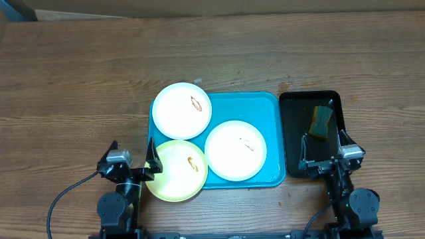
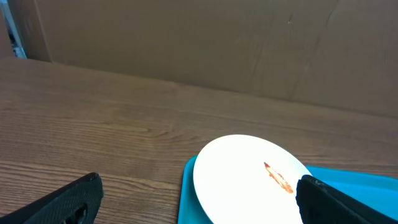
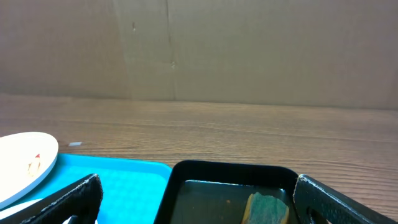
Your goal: Clean dirty plates on tray and stack at the side
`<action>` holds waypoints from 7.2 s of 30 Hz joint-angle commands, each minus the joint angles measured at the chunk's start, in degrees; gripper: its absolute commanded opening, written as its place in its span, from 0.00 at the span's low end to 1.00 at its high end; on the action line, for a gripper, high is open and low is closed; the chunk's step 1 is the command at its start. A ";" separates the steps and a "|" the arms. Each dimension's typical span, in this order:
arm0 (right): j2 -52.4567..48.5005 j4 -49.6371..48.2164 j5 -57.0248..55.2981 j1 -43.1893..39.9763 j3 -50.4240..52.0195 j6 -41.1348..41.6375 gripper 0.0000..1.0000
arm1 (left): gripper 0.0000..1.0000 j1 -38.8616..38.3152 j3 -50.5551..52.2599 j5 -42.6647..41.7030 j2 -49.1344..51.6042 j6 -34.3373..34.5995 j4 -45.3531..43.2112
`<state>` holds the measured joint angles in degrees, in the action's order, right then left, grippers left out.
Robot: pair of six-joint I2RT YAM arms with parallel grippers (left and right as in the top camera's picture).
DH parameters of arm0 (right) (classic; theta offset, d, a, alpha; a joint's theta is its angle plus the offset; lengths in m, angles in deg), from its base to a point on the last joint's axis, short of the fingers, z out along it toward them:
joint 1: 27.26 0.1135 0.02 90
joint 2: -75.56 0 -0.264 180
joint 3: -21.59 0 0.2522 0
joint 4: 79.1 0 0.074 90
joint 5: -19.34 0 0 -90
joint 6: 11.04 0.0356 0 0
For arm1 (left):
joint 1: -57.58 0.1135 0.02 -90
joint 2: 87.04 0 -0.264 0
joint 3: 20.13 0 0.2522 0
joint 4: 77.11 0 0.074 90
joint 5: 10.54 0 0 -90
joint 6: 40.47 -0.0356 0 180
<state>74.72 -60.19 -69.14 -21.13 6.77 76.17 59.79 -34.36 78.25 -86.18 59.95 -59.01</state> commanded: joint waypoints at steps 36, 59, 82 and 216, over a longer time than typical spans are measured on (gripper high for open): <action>0.66 -0.39 0.07 0.28 0.61 -0.07 1.00 | 1.00 -0.33 0.20 1.66 -0.50 -0.83 -0.02; 0.66 -0.39 0.07 0.28 0.61 -0.07 1.00 | 1.00 -0.33 0.20 3.76 -0.50 -0.79 -0.50; 0.66 -0.39 0.07 0.28 0.61 -0.07 1.00 | 1.00 -0.33 0.20 3.74 -0.50 -0.79 -0.13; -74.49 59.21 17.51 7.78 -72.78 11.06 0.57 | 0.66 -23.08 -70.73 -17.86 87.14 9.77 53.27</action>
<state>6.87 -1.77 -51.04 -17.78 -65.43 90.79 38.37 -104.43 59.16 -0.28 68.45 -4.61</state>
